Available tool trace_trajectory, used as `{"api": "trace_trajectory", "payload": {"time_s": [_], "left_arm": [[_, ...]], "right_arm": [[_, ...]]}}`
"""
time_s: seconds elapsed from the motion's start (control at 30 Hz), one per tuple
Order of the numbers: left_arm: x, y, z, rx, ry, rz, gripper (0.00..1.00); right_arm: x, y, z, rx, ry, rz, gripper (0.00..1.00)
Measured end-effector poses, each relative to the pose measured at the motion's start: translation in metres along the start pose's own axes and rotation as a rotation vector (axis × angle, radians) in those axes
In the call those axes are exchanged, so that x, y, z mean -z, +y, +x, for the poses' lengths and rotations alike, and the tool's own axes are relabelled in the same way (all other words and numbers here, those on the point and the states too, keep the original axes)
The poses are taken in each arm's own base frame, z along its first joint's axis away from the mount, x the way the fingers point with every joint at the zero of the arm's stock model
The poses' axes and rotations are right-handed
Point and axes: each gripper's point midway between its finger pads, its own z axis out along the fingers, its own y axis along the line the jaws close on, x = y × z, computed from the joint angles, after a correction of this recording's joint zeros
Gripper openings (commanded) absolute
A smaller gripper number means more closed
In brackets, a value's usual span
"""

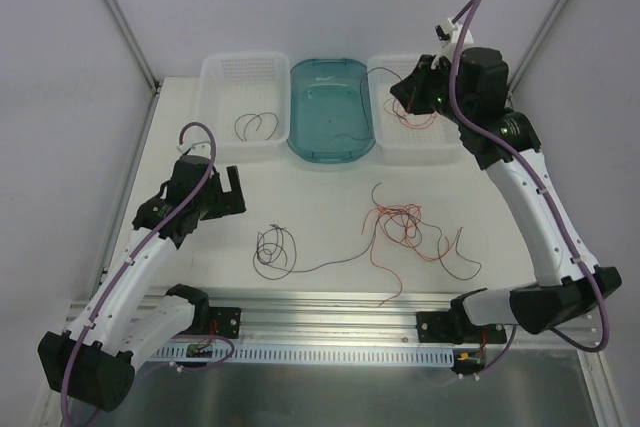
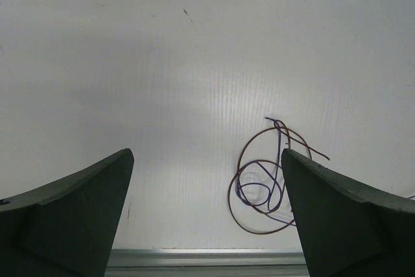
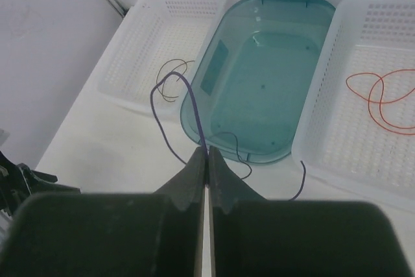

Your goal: Untangle the cables

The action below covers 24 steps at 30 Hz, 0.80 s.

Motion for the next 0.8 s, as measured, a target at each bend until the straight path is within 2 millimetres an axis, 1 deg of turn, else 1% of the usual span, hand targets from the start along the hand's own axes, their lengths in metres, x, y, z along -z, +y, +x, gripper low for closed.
{"api": "trace_trajectory", "payload": {"time_s": [0.1,0.17,0.27,0.33,0.43,0.5,0.57,0.67,0.77,0.8], "left_arm": [[-0.001,0.007,0.001,-0.001,-0.005,-0.022,0.99],[0.0,0.008,-0.001,-0.006,-0.017,-0.026,0.99],[0.001,0.009,-0.003,-0.005,-0.026,-0.028,0.99],[0.001,0.009,-0.003,-0.004,-0.03,-0.029,0.99],[0.002,0.009,-0.004,-0.004,-0.031,-0.027,0.99],[0.002,0.009,-0.004,-0.004,-0.031,-0.027,0.99],[0.002,0.009,-0.004,-0.004,-0.031,-0.026,0.99],[0.002,0.009,-0.004,-0.004,-0.031,-0.026,0.99],[0.001,0.009,-0.004,-0.005,-0.031,-0.026,0.99],[0.001,0.009,-0.003,-0.005,-0.03,-0.026,0.99]], "right_arm": [[-0.023,0.001,-0.021,-0.001,-0.05,-0.002,0.01],[-0.039,0.0,-0.03,-0.004,-0.071,-0.004,0.02],[-0.068,-0.002,-0.046,-0.007,-0.108,0.001,0.03],[-0.09,-0.005,-0.051,-0.01,-0.116,0.0,0.05],[-0.125,-0.009,-0.049,-0.024,-0.114,-0.005,0.06],[-0.154,-0.016,-0.036,-0.04,-0.095,-0.007,0.08],[-0.18,-0.024,-0.015,-0.059,-0.059,-0.001,0.08],[-0.223,-0.037,0.031,-0.093,0.024,0.007,0.1],[-0.258,-0.049,0.082,-0.128,0.117,0.016,0.25],[-0.268,-0.054,0.1,-0.142,0.149,0.024,0.36]]}}
